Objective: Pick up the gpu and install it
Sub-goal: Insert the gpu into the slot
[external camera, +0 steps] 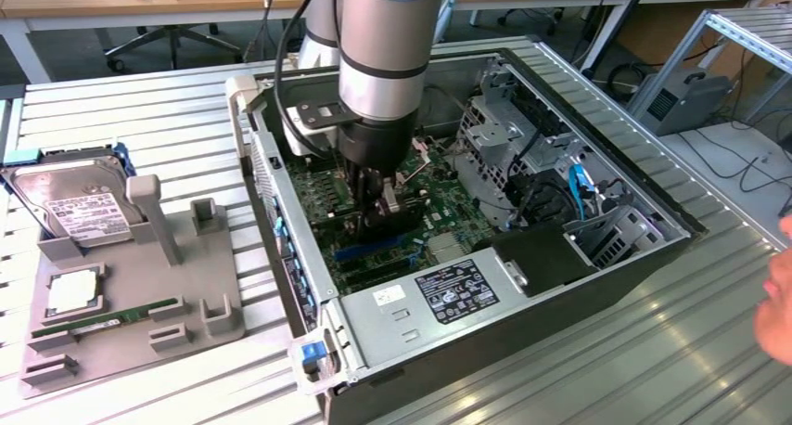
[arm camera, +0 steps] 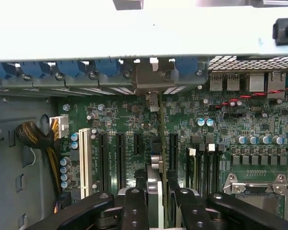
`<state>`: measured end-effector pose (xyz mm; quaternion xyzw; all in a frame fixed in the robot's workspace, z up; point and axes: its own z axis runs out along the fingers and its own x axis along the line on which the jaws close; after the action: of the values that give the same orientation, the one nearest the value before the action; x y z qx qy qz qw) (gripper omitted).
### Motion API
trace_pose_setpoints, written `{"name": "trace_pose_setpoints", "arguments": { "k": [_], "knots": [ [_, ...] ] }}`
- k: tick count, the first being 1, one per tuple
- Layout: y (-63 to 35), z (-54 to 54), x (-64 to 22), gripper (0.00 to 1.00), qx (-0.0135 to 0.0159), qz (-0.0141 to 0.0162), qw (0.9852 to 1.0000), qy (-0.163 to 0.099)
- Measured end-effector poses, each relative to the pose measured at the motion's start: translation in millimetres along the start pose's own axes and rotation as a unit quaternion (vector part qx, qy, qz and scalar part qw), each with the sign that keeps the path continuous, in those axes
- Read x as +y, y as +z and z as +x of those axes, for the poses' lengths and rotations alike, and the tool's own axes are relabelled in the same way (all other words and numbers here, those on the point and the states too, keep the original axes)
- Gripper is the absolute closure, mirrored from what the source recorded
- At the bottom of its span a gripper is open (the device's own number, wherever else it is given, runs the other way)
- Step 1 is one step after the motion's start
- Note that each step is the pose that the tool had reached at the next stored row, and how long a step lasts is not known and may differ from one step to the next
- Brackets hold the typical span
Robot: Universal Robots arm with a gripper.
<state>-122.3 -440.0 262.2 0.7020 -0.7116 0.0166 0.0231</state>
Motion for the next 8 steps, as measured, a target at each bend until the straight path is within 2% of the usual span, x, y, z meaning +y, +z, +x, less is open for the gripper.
{"name": "trace_pose_setpoints", "arguments": {
  "k": [8],
  "knots": [
    [0.4,0.5,0.0,0.73,-0.0002,-0.0009,0.9999,0.016]
  ]
}}
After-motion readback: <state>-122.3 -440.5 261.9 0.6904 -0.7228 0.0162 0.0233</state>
